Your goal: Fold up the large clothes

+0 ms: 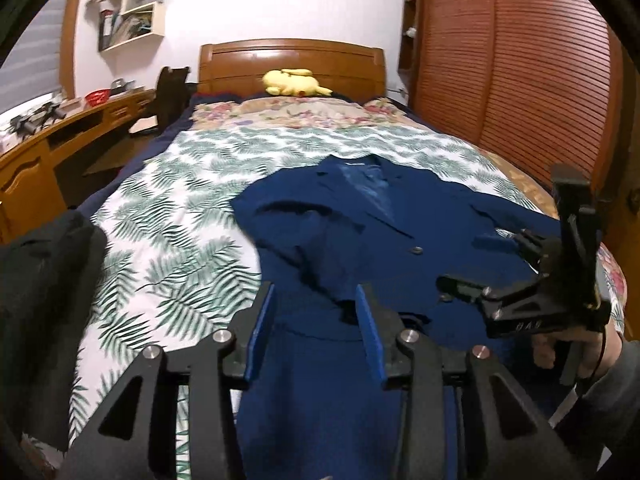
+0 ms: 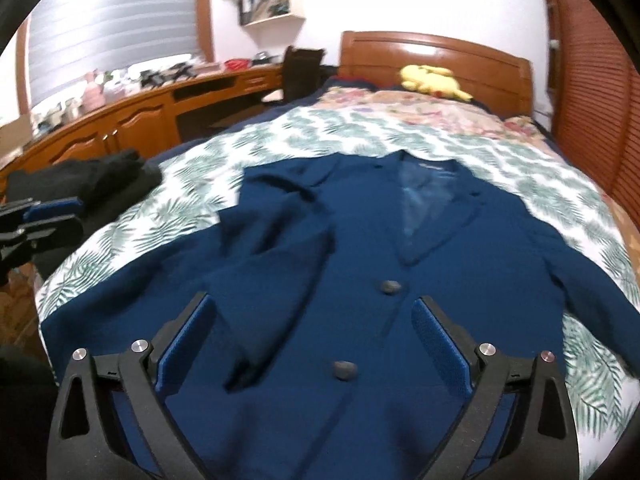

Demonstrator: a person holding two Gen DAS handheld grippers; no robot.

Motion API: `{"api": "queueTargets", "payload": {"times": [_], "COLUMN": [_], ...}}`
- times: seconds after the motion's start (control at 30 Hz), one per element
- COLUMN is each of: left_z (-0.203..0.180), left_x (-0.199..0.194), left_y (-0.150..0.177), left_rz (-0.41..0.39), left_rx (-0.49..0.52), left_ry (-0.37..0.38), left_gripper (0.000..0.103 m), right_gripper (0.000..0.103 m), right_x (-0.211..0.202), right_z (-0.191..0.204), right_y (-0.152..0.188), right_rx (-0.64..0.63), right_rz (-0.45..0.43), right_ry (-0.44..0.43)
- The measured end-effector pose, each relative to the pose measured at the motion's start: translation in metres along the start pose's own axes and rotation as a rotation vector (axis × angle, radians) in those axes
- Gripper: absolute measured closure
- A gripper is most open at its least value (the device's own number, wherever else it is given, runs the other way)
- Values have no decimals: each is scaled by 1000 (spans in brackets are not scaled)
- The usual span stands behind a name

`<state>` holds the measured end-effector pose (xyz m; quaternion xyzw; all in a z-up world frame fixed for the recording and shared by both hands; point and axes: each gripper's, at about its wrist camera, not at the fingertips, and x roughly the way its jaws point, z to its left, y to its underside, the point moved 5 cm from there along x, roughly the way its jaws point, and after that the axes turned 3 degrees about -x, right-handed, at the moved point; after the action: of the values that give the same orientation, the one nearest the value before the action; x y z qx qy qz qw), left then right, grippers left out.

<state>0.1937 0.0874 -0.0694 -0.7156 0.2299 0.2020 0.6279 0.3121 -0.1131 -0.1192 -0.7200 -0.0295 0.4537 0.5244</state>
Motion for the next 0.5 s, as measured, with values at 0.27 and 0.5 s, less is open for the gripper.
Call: {"api": "queueTargets", "payload": {"times": [0.27,0.5], "left_z": [32,55], "left_x": [-12,-15], "left_y": [4,8], "left_rz": [-34,-38], "left_rx": [-54,-81], "left_ry": [-12,-30], "left_gripper": [63,63], "right_gripper": [28,33], "right_x": [62,84], "right_z": [38,54], "right_y": [9,17], "right_rx": [-26,-105], "right_rz": [155,226], "right_ry": [-112,-81]}}
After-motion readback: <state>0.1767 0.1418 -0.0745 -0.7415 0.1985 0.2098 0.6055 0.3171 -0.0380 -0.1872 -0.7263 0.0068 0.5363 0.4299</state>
